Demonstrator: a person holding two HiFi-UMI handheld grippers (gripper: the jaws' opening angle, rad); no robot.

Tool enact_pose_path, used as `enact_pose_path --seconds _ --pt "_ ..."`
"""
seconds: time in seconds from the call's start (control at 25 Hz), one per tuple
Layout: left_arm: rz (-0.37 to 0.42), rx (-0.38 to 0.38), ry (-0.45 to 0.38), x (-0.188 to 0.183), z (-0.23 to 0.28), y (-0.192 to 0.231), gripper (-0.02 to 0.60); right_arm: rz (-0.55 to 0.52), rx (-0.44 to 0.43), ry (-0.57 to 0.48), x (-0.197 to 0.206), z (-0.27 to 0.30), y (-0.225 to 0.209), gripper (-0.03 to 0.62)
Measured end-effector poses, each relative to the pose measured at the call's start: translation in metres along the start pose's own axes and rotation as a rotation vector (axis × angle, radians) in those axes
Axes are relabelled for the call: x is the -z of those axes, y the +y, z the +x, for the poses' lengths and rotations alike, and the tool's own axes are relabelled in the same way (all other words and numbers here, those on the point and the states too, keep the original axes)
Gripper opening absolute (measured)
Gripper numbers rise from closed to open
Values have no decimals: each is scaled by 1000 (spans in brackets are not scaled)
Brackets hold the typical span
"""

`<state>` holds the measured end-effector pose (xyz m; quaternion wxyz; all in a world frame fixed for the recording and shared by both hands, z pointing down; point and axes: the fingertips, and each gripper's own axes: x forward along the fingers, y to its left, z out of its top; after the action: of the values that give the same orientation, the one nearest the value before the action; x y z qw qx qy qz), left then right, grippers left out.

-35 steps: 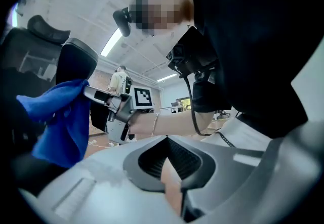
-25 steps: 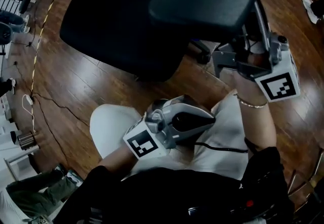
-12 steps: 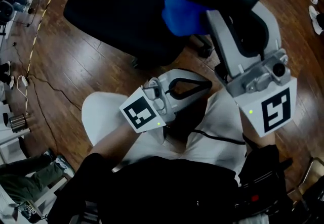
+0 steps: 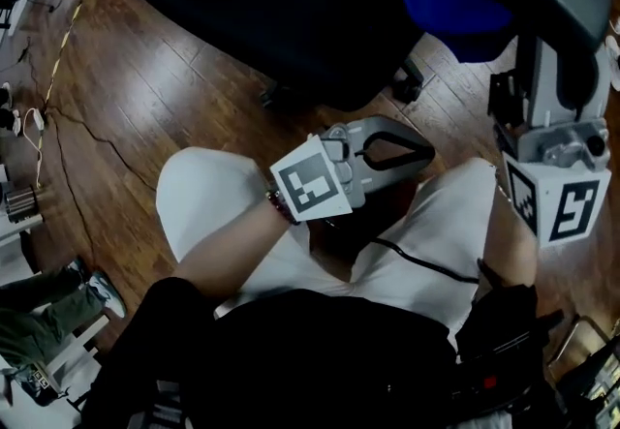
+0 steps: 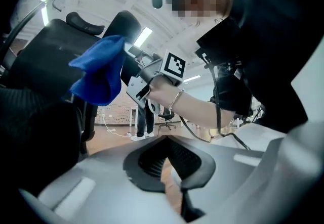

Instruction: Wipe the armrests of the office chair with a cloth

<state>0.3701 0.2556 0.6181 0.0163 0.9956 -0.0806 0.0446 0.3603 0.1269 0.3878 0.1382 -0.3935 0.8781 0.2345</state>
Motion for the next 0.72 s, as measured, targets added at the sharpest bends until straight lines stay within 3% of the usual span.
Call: enact_pose_path --seconds 0.08,0.28,0.4,0.56,0.72 --pt "-11 -7 33 9 -2 0 6 -23 42 24 16 -8 -19 40" --pt "-17 34 44 14 2 -7 6 -150 32 93 57 -12 -20 40" --pt "-26 51 61 20 3 -14 6 -253 100 74 46 -4 -20 40" --pt "-16 67 67 23 8 -19 6 -402 108 4 17 7 -16 40" --pt "3 68 83 32 10 -25 6 -336 94 7 47 1 -20 40"
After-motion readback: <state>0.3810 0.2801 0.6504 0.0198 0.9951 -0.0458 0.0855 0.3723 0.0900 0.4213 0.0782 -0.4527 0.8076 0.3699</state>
